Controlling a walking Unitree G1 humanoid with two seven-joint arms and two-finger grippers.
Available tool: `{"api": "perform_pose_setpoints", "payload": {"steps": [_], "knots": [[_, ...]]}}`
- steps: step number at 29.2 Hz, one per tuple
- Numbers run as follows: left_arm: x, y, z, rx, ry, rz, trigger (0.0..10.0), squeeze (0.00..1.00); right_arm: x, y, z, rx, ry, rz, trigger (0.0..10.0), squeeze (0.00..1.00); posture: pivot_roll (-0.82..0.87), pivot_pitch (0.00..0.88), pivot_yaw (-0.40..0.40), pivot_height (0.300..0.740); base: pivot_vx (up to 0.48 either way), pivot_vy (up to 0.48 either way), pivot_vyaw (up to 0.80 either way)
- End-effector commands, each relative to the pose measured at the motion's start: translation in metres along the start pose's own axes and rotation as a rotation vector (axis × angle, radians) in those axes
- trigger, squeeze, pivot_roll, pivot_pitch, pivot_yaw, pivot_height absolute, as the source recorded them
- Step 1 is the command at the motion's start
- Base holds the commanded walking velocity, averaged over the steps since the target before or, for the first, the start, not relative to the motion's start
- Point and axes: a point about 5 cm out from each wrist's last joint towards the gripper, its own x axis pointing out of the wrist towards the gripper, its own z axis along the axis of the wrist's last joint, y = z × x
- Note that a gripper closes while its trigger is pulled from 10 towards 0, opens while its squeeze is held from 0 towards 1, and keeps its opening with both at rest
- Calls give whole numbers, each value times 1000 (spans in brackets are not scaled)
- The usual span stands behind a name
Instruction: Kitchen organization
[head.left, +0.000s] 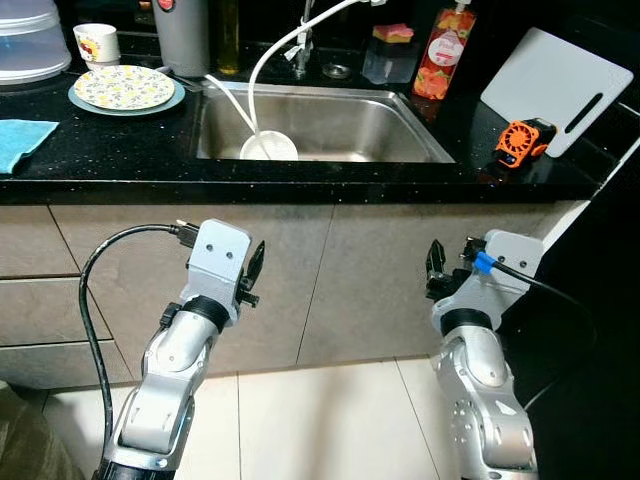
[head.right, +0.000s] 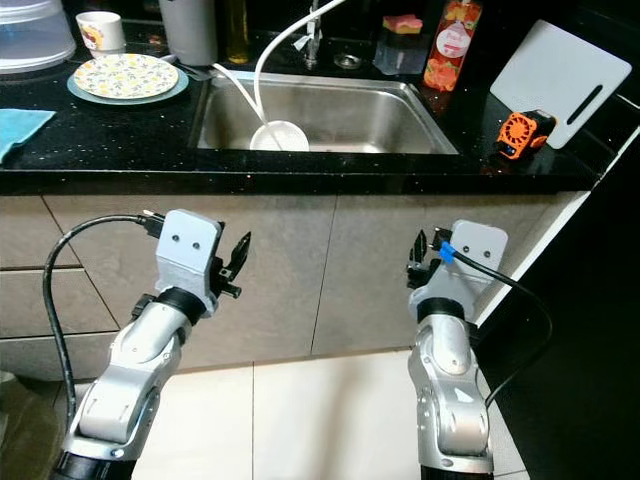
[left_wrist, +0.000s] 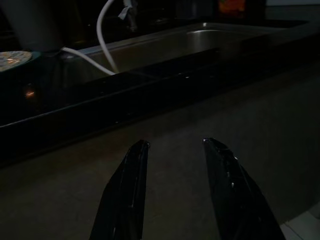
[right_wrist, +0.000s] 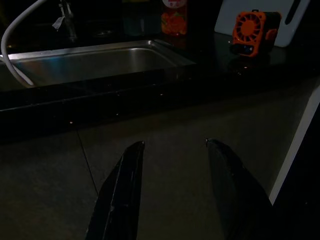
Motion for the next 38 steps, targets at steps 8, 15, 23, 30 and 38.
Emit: {"api": "perform_pose_setpoints", "payload": {"steps": [8, 15, 23, 30, 38], "knots": [[0, 0, -9, 53, 7, 14, 10000, 0, 2, -3, 0, -7, -15, -21, 10000, 0, 139, 53, -88, 740, 0, 0, 0], [0, -5, -12, 41, 17, -13, 10000, 0, 5, -3, -1, -8, -18, -14, 10000, 0, 140, 53, -81, 740, 0, 0, 0], [1, -7, -15, 51, 19, -24, 10000, 0, 6, -2, -1, -3, -20, -13, 10000, 0, 140, 46, -66, 740, 0, 0, 0], [1, -9, -16, 54, 20, -32, 10000, 0, 6, -3, -2, -3, -20, -13, 10000, 0, 140, 38, -69, 740, 0, 0, 0], [1, -12, -17, 53, 19, -34, 10000, 0, 6, -4, -4, -9, -15, -7, 10000, 0, 145, 27, -82, 740, 0, 0, 0]]}}
